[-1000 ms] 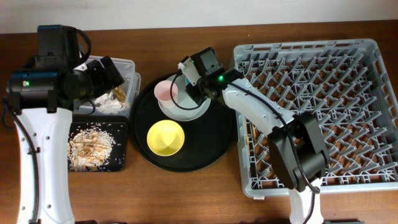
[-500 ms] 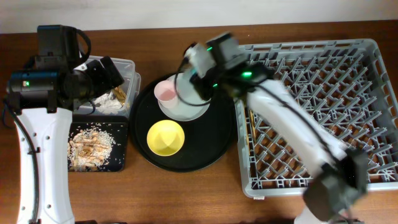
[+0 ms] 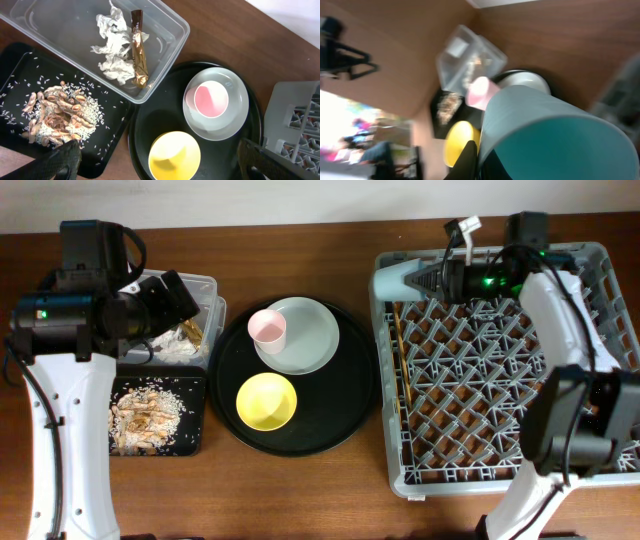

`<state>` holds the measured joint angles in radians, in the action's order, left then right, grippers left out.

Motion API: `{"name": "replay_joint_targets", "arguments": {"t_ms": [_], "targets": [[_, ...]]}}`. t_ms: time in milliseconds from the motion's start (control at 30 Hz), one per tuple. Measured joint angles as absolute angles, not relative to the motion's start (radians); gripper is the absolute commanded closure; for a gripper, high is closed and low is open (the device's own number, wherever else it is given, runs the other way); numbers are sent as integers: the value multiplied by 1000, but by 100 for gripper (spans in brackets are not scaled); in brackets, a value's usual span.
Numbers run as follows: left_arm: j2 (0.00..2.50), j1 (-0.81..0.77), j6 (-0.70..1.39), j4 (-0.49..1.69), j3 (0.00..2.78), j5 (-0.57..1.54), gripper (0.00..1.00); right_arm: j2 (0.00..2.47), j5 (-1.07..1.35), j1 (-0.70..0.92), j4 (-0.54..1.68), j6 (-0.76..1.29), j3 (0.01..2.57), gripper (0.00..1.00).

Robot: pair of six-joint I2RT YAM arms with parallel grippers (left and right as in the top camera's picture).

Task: Sort waste into correct bins and load items into the dishwasher rack
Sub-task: 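Lift the blue cup and carry it to the rack's back-left corner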

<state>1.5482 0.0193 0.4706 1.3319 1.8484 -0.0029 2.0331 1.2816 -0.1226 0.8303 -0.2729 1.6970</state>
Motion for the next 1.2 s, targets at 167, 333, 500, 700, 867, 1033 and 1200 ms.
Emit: {"name": "replay_joint_targets", "arguments": {"t_ms": [167,333,500,700,867,1033,1200], "targets": [[1548,19,471,1332,1848,-3,1,2137,1393,-104,831,-334,1697,96],[1548,19,471,1332,1848,-3,1,2138,1374,-96,830,-346,1697,96],[1548,19,471,1332,1848,-3,1,2138,1366,-72,804,-352,1697,96],[1548,19,471,1332,1848,-3,1,2139,1254,-61,860,-353,1697,96],[1548,19,471,1332,1848,-3,1,2138,1226,-61,892,-363,1697,96],[1548,19,471,1332,1848,-3,1,2129,1163,-60,951,-372,1700,96],[1548,19,471,1332,1848,-3,1,2118,1095,-57,979,-410,1710,96]]}}
